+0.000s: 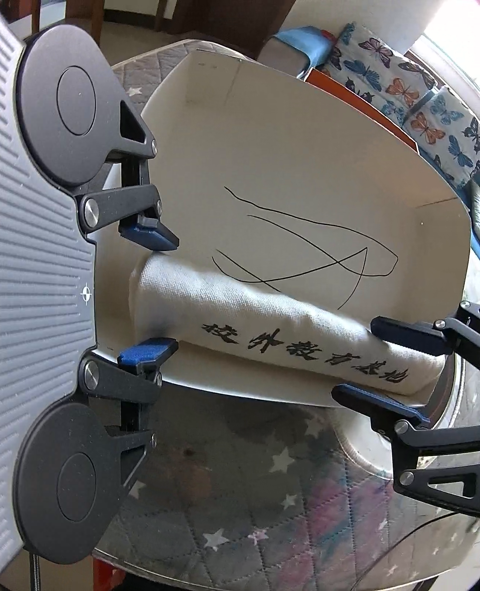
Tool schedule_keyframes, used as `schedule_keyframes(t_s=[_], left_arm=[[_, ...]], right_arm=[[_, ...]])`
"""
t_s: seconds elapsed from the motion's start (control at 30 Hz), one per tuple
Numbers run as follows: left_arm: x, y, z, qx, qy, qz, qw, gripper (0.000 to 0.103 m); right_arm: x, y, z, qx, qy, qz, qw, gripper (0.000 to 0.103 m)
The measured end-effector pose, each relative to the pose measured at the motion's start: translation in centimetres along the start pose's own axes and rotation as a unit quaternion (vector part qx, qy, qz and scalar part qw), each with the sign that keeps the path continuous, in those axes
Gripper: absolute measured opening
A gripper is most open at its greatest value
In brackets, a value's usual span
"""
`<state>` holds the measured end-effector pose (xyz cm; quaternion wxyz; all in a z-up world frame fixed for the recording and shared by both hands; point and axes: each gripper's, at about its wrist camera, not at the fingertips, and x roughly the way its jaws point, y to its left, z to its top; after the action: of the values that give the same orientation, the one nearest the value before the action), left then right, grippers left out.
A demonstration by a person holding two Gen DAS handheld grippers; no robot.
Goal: Fold shopping bag
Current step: 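Open the right gripper and withdraw it while the left gripper presses the roll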
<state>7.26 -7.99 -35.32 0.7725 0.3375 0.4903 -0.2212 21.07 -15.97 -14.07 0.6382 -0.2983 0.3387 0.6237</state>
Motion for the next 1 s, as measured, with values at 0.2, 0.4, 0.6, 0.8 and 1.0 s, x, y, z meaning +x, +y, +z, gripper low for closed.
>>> schedule_keyframes(t_s=[0.2, 0.4, 0.6, 0.8, 1.0], left_arm=[[2.2, -2.3, 0.9, 0.011, 0.008, 0.013, 0.9998, 0.043], [4.7, -4.4, 2.4, 0.023, 0.016, 0.022, 0.9994, 0.041], [5.3, -5.0, 3.4, 0.013, 0.013, 0.02, 0.9996, 0.047], [6.6, -6.7, 4.9, 0.002, -0.007, 0.011, 0.9999, 0.054], [4.7, -6.1, 5.4, -0.009, -0.028, 0.009, 0.9995, 0.054]], right_arm=[[0.0, 0.1, 0.0, 0.001, -0.001, 0.001, 1.0, 0.053], [0.0, 0.2, -0.1, 0.002, 0.001, 0.002, 1.0, 0.053], [-0.3, 0.3, -0.4, 0.009, -0.004, 0.002, 1.0, 0.053], [-0.4, 0.4, -0.7, 0.01, -0.007, -0.001, 1.0, 0.053], [-0.4, 0.7, -0.9, 0.008, -0.009, -0.005, 1.0, 0.053]])
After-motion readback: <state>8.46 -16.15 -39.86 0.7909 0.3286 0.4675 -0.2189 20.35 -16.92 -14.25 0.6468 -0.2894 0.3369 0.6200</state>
